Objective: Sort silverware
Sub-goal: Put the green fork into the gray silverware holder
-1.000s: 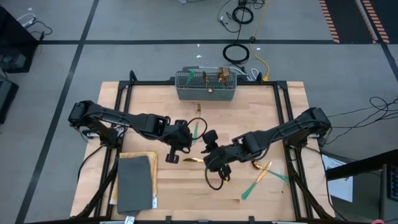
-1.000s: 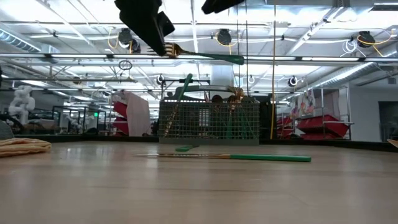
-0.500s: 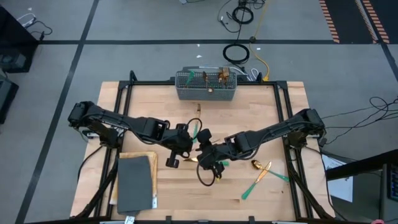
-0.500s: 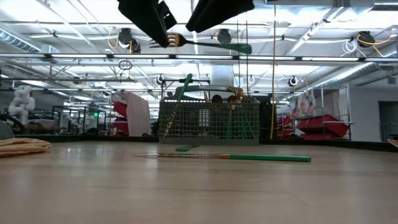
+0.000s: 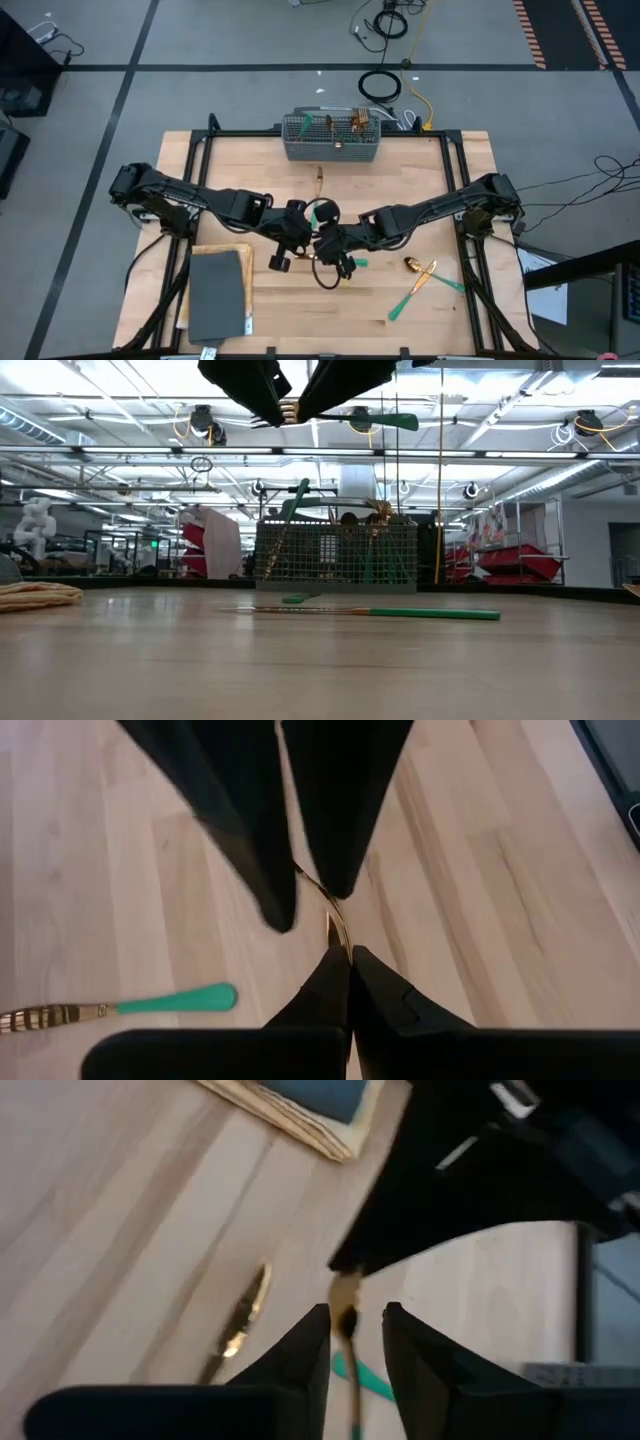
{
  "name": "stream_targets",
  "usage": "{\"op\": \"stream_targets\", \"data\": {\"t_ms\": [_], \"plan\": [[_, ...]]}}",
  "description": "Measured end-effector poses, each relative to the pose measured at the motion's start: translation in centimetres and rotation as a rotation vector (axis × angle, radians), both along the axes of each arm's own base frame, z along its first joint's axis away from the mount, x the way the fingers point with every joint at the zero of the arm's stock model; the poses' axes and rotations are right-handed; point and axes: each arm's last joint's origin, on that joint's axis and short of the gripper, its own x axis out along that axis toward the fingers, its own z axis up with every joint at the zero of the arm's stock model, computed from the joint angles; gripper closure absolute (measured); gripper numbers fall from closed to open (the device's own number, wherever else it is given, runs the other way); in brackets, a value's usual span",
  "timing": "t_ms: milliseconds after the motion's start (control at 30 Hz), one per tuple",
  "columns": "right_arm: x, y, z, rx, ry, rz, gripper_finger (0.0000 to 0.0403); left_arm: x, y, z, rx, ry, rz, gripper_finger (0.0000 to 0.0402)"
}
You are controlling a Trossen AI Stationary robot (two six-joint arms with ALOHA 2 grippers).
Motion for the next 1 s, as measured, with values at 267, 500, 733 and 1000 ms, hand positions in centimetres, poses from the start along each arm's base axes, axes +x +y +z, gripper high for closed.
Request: {"op": "stream_targets", "data": {"t_ms": [267,500,733,1000], "plan": [[0.0,-0.4,-0.1,0.043,0.012,-0.027,0.0337,0.0,0.0,0.0,0.003,-0.001,-0.002,0.04],[0.0,-0.5,-0.1,0.032,0.015,-0.016,0.0392,0.2,0.0,0.1,0.012,-0.025,-0.005,0.04],[-0.1,-0.2,-0.1,0.015,0.02,-0.003,0.0401,0.2,0.1,0.1,0.052,-0.033,-0.005,0.0389],[-0.5,-0.2,-0.5,0.036,0.075,-0.03,0.0403,-0.5,-1.0,-0.2,0.184,-0.002,-0.2,0.0314]]}}
